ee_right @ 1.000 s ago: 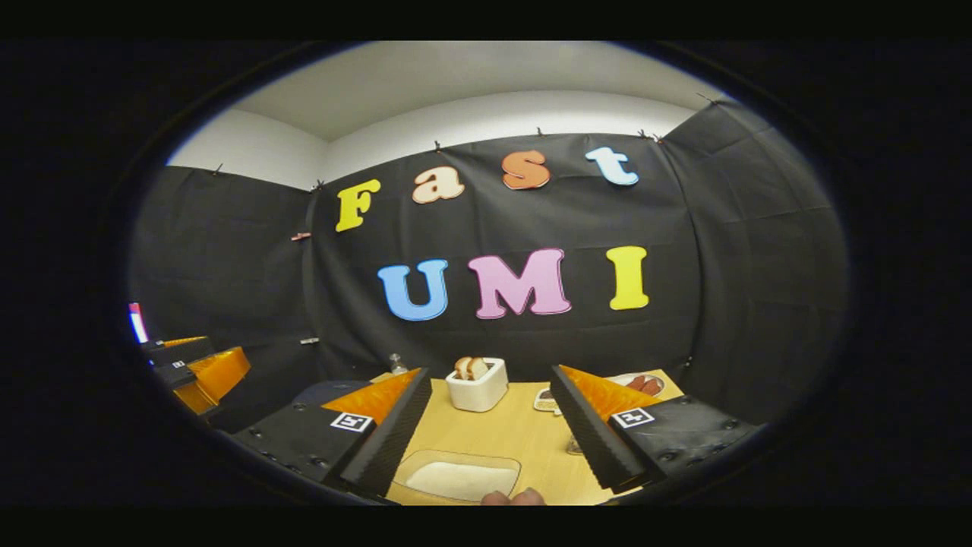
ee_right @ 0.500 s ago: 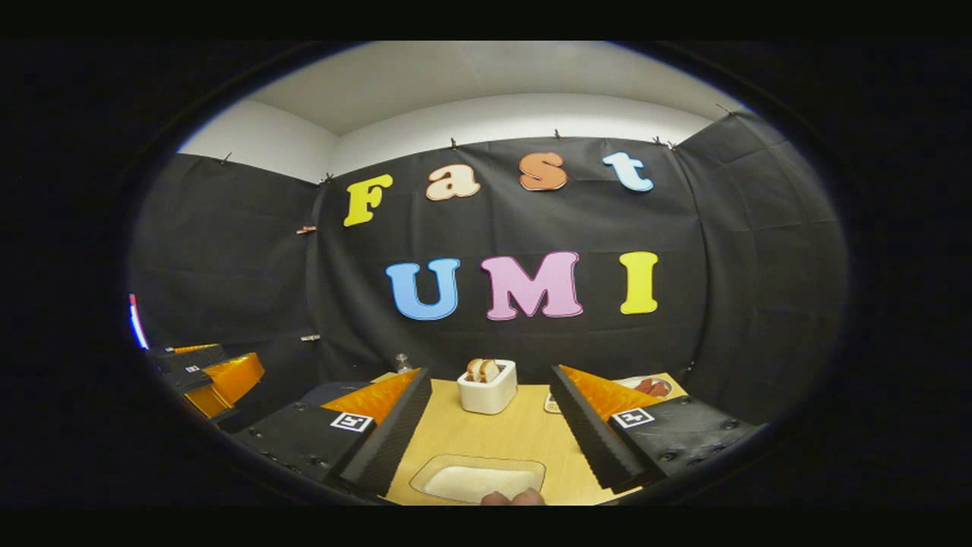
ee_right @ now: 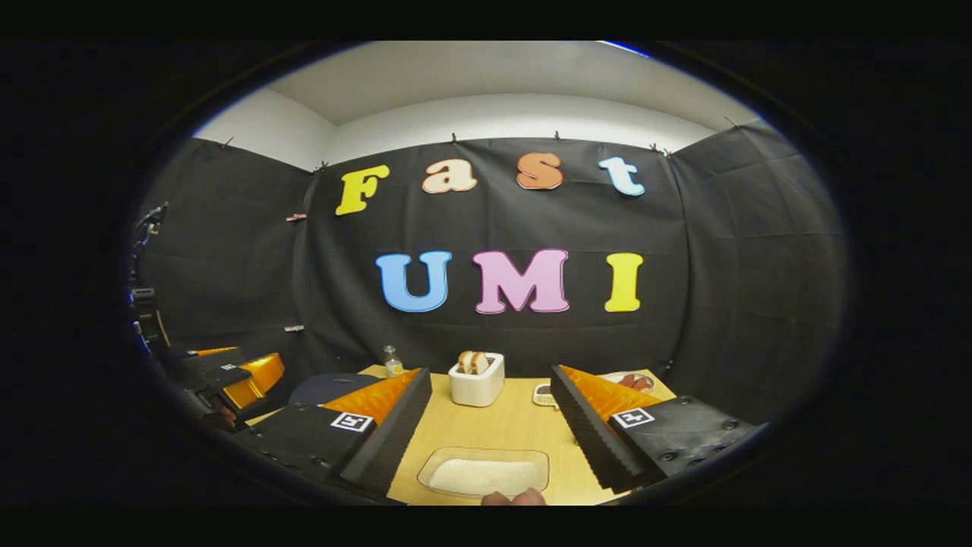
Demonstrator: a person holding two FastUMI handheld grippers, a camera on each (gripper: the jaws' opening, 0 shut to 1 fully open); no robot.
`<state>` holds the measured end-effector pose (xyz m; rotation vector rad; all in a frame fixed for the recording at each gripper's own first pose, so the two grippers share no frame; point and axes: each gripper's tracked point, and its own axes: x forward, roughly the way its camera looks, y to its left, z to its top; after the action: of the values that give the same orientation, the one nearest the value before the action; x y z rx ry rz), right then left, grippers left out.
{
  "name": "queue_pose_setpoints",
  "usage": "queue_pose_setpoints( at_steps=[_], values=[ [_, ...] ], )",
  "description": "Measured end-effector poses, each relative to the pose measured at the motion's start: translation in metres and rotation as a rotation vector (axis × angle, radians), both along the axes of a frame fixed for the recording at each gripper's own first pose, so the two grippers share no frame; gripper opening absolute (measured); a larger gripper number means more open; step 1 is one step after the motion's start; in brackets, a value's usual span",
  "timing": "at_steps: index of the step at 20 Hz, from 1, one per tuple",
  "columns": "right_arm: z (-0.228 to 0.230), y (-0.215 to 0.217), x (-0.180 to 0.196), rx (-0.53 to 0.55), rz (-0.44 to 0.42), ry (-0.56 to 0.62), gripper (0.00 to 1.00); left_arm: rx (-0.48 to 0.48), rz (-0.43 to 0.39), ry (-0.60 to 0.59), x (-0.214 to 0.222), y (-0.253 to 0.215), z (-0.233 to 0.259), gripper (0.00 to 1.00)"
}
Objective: Close the left gripper, press the button to open the rice cooker; take a wooden spoon from the chopstick holder with the right hand, scoop a spoonful of rice and pour it into the rice cooker, then put the wooden spoon back into the chopstick holder.
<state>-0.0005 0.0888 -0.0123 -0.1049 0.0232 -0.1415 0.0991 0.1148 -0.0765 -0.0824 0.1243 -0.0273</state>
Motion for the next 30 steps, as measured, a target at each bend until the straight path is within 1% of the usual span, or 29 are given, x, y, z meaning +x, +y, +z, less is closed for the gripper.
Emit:
queue_pose_setpoints(
  at_steps=[1, 2, 3, 4, 5, 6, 9, 10, 11, 12, 13, 14, 17, 18, 19, 20, 24, 26, 27, 29, 30],
  values=[
    [-0.002, 0.002, -0.004, -0.013, -0.005, 0.008, 0.98, -0.005, 0.002, 0.007, 0.007, 0.004, -0.007, 0.95],
    [-0.003, 0.003, -0.007, -0.025, -0.011, 0.014, 1.00, -0.007, 0.005, 0.017, 0.013, 0.007, -0.013, 0.92],
    [-0.002, 0.002, -0.009, -0.034, -0.019, 0.017, 0.98, -0.006, 0.011, 0.030, 0.019, 0.010, -0.022, 0.90],
    [-0.001, 0.002, -0.011, -0.032, -0.026, 0.021, 1.00, -0.004, 0.016, 0.045, 0.026, 0.012, -0.030, 0.86],
    [-0.001, 0.003, -0.011, -0.030, -0.030, 0.022, 0.98, -0.007, 0.014, 0.062, 0.031, 0.009, -0.040, 0.82],
    [-0.002, 0.004, -0.011, -0.033, -0.032, 0.025, 0.98, -0.004, 0.018, 0.082, 0.037, 0.009, -0.050, 0.72],
    [-0.001, 0.007, -0.009, -0.048, -0.026, 0.031, 0.98, 0.003, 0.017, 0.178, 0.055, 0.004, -0.090, 0.51],
    [0.000, 0.007, -0.008, -0.049, -0.023, 0.031, 0.98, 0.007, 0.039, 0.203, 0.062, 0.009, -0.098, 0.38],
    [-0.002, 0.008, -0.008, -0.050, -0.020, 0.037, 0.98, 0.014, 0.069, 0.221, 0.072, 0.017, -0.103, 0.32],
    [-0.005, 0.009, -0.008, -0.050, -0.018, 0.045, 1.00, 0.021, 0.095, 0.239, 0.078, 0.023, -0.109, 0.23],
    [-0.007, 0.009, -0.008, -0.051, -0.016, 0.051, 0.99, 0.021, 0.110, 0.263, 0.082, 0.024, -0.119, 0.18],
    [-0.007, 0.010, -0.007, -0.053, -0.013, 0.055, 0.98, 0.012, 0.107, 0.284, 0.086, 0.023, -0.125, 0.15],
    [-0.009, 0.011, -0.004, -0.058, -0.004, 0.063, 0.99, -0.017, 0.092, 0.316, 0.099, 0.016, -0.141, 0.09],
    [-0.009, 0.012, -0.004, -0.058, -0.001, 0.065, 0.94, -0.011, 0.095, 0.324, 0.105, 0.017, -0.145, 0.08],
    [-0.009, 0.012, -0.003, -0.060, 0.001, 0.067, 0.94, -0.004, 0.098, 0.339, 0.107, 0.018, -0.152, 0.07],
    [-0.009, 0.012, -0.003, -0.062, 0.003, 0.068, 0.99, -0.004, 0.101, 0.356, 0.110, 0.018, -0.158, 0.07],
    [-0.012, 0.012, -0.002, -0.063, 0.007, 0.078, 0.98, -0.026, 0.102, 0.479, 0.110, 0.012, -0.197, 0.05],
    [-0.012, 0.013, -0.001, -0.065, 0.011, 0.079, 0.99, 0.010, 0.129, 0.492, 0.109, 0.018, -0.212, 0.05],
    [-0.012, 0.012, -0.001, -0.067, 0.013, 0.079, 0.99, 0.035, 0.129, 0.468, 0.109, 0.016, -0.207, 0.05],
    [-0.016, 0.012, -0.001, -0.064, 0.013, 0.087, 0.99, 0.085, 0.128, 0.460, 0.108, 0.016, -0.210, 0.05],
    [-0.018, 0.012, -0.001, -0.059, 0.013, 0.093, 0.98, 0.087, 0.134, 0.466, 0.108, 0.016, -0.211, 0.05]
  ],
)
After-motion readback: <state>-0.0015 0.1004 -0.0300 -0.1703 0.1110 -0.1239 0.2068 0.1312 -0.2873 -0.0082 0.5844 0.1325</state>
